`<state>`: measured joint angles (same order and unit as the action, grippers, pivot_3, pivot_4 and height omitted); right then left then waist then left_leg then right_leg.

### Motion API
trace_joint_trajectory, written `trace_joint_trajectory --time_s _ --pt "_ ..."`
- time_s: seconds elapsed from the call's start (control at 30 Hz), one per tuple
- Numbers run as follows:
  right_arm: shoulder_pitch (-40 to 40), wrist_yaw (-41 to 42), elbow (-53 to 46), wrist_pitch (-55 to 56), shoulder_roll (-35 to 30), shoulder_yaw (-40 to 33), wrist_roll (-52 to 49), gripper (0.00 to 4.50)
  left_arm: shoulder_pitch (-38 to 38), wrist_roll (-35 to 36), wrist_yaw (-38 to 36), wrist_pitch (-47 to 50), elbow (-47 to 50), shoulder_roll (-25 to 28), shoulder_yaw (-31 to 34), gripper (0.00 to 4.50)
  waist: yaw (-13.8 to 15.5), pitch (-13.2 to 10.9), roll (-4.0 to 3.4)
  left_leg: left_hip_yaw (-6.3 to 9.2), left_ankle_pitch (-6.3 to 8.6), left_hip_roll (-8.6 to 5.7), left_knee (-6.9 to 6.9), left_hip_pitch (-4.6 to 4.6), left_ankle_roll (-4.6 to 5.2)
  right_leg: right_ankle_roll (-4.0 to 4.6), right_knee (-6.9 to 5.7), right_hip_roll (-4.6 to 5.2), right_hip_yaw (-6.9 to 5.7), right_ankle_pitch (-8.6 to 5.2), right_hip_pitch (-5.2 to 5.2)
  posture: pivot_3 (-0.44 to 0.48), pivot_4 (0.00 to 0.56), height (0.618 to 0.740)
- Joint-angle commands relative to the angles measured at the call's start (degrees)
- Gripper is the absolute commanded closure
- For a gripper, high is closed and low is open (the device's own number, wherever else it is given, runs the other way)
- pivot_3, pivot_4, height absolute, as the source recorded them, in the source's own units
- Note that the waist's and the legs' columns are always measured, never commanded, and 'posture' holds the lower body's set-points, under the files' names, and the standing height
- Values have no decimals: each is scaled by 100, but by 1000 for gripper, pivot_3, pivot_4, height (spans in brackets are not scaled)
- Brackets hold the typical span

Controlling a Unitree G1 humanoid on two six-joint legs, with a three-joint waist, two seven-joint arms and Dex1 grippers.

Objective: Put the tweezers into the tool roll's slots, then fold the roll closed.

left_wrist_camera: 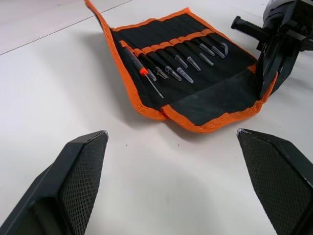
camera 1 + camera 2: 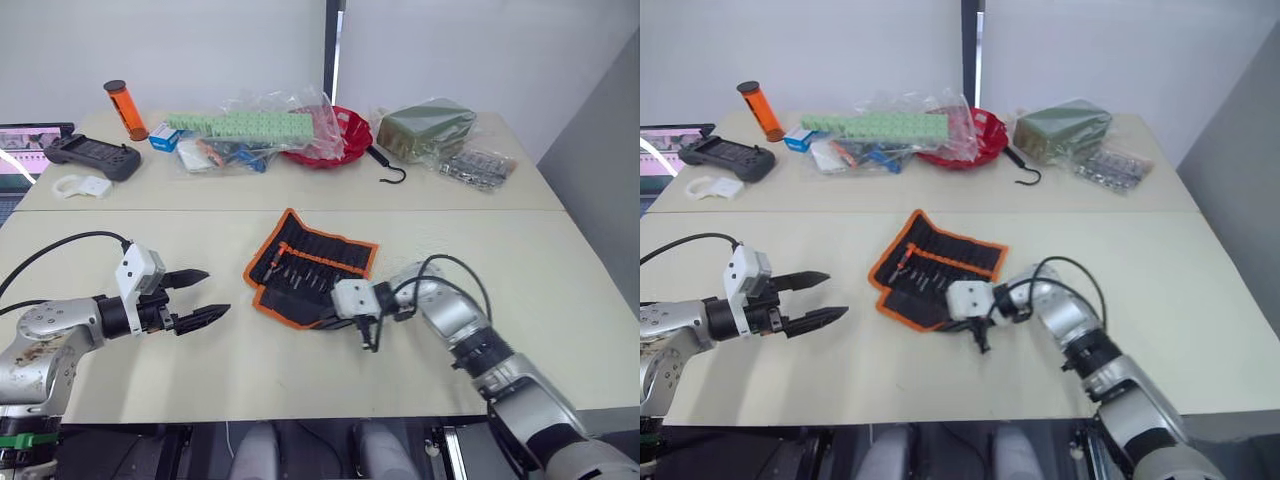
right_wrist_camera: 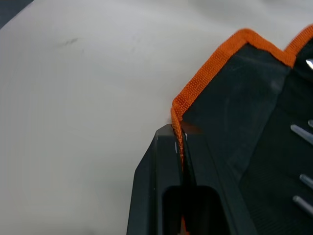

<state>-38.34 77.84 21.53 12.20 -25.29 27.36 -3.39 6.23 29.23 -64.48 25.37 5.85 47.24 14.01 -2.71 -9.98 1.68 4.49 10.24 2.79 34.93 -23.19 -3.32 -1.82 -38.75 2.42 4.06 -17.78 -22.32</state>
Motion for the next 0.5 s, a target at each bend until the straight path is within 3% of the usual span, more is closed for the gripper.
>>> trace_joint_trajectory --time_s 0.03,0.5 --pt "-214 249 371 550 -122 -228 -49 4474 150 11 -193 -102 -30 105 -98 0 -19 -1 -1 0 0 0 0 0 0 0 0 0 1 0 0 0 150 740" --pt "-665 -106 1349 1565 -124 -455 418 4474 503 -223 -455 -397 56 71 -619 0 27 -3 -2 -1 0 -2 8 -1 0 1 -2 2 2 1 3 0 150 740"
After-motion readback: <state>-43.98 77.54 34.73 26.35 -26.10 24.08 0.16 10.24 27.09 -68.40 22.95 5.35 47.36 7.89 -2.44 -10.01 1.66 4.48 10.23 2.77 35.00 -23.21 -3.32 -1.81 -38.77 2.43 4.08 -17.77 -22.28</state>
